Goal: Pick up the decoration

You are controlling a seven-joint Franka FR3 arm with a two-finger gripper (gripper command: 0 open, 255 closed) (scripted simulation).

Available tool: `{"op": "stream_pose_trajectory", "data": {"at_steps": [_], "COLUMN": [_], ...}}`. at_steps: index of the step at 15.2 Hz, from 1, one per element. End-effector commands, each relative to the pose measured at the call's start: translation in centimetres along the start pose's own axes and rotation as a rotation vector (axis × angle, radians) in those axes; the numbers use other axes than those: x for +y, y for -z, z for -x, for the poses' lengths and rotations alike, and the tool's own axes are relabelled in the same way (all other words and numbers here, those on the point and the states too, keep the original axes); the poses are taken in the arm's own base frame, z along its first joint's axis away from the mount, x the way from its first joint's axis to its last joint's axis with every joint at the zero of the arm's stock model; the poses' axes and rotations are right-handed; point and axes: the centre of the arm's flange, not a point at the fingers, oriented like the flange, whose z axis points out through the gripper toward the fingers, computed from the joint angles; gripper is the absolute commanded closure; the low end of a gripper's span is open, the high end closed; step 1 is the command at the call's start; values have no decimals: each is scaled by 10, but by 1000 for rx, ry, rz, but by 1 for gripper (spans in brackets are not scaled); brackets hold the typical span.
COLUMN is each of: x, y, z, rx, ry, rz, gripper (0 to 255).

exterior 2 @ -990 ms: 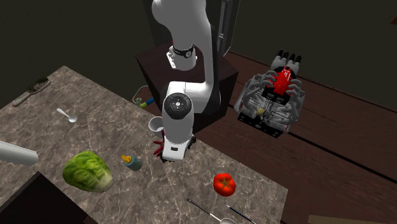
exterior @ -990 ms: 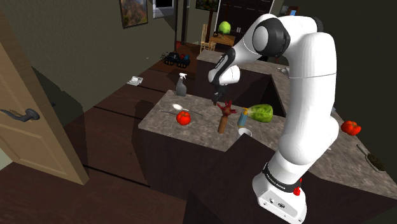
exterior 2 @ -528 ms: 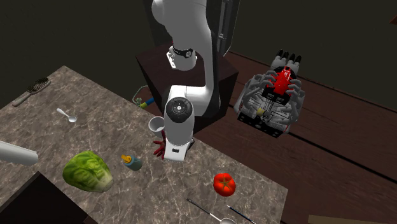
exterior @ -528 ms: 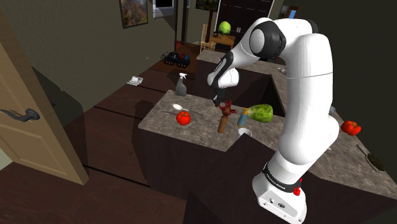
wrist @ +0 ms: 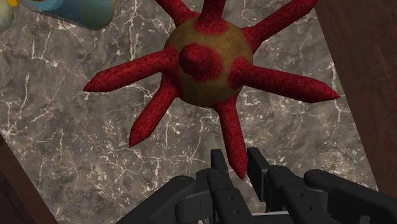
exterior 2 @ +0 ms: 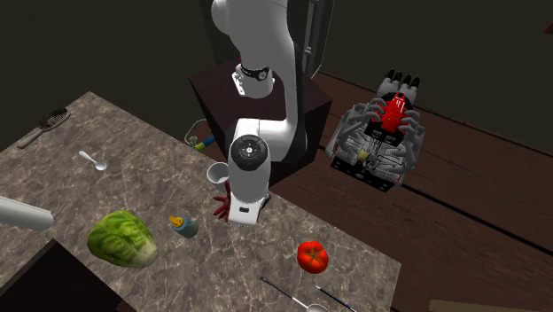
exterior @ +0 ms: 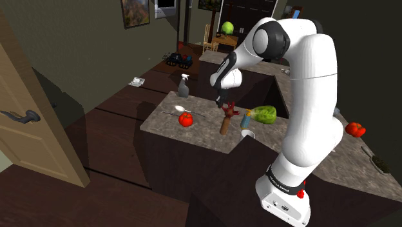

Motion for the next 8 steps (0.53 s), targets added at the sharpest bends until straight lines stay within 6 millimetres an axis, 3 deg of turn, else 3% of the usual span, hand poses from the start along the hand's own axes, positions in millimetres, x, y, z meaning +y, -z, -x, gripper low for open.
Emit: {"op": "stream_pose_trajectory", "data": {"at_steps": [1, 8], "x": [1, 5], "y": [8, 45], "z": [0, 0], "rx": [0, 0], "ry": [0, 0], "rz": [0, 0], "gripper": [255, 255]}}
